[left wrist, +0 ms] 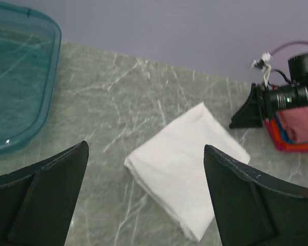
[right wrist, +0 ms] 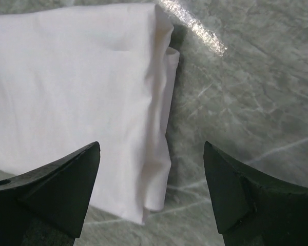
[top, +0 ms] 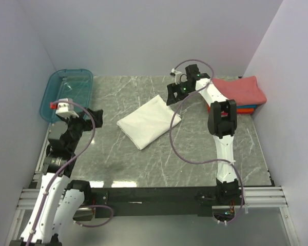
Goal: Fold and stack the t-shirts
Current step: Neatly place the folded tshirt to the corner
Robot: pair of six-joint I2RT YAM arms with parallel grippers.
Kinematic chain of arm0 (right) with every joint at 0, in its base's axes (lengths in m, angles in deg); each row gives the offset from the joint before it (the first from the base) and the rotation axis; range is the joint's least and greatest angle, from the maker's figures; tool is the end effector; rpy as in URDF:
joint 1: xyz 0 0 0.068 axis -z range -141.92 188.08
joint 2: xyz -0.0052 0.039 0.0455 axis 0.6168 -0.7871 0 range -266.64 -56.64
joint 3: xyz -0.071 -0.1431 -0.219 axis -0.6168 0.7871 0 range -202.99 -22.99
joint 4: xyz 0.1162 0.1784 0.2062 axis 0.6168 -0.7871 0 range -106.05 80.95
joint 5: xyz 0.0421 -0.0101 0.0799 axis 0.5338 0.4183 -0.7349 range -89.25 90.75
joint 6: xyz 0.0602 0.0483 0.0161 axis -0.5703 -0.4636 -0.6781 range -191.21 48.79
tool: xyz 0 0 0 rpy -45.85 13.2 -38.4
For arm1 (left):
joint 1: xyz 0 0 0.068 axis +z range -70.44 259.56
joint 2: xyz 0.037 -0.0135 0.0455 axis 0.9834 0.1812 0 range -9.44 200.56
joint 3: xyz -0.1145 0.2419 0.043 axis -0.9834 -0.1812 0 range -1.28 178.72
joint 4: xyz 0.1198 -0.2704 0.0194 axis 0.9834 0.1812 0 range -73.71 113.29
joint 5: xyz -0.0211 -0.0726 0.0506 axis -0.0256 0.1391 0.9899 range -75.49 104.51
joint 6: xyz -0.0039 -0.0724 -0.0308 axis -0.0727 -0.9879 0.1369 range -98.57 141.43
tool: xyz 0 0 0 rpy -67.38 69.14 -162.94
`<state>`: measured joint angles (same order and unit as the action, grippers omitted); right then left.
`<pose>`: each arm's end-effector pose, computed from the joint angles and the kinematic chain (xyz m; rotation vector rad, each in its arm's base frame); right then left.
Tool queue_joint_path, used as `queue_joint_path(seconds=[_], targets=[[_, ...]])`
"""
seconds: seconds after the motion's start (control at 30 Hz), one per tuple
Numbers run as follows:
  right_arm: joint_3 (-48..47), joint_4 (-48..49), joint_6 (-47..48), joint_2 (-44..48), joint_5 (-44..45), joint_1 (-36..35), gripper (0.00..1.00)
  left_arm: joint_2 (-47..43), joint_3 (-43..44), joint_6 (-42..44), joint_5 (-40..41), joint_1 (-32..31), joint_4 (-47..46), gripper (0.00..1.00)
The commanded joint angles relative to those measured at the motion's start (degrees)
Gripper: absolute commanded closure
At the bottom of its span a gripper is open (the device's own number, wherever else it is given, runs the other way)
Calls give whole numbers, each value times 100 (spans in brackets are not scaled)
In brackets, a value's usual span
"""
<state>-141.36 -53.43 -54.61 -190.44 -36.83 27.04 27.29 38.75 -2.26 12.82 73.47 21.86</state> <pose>0.5352 0.1464 0.1753 -0.8116 2.3484 0.8084 0.2279 -0.0263 0.3409 -0.2260 1.6111 -0.4250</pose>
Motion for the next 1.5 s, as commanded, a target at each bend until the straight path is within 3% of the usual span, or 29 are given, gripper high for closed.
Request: queue_joint_path(seconds=[0.0, 0.2, 0.67, 0.83, 0.93, 1.23, 1.27, 1.3, 1.47], targets=[[-722, -430, -148, -409, 163, -99, 13, -481, -329, 470, -323, 11, 560, 1], [-556, -536, -236, -577, 304, -292, 13, -439, -259, 549, -410, 11, 533, 2], [-476, -1283, -315, -867, -276, -609, 19, -465, -259, 566, -569, 11, 472, 3], [-503, -1477, -359, -999, -583, -688, 25, -491, -268, 558, -621, 11, 446, 3], [-442, -1451, -429, -1017, -715, -723, 32, -491, -277, 549, -674, 11, 437, 4], [-723, -1389, -719, -1254, -1067, -714, 64, -500, -294, 558, -701, 11, 419, 4], [-723, -1363, -728, -1245, -1197, -706, 72, -492, -303, 566, -692, 11, 419, 4], [-740, -1345, -728, -1245, -1260, -688, 98, -491, -294, 566, -683, 11, 428, 4], [-661, -1222, -606, -632, -990, -583, 100, -518, -285, 575, -631, 11, 463, 4]])
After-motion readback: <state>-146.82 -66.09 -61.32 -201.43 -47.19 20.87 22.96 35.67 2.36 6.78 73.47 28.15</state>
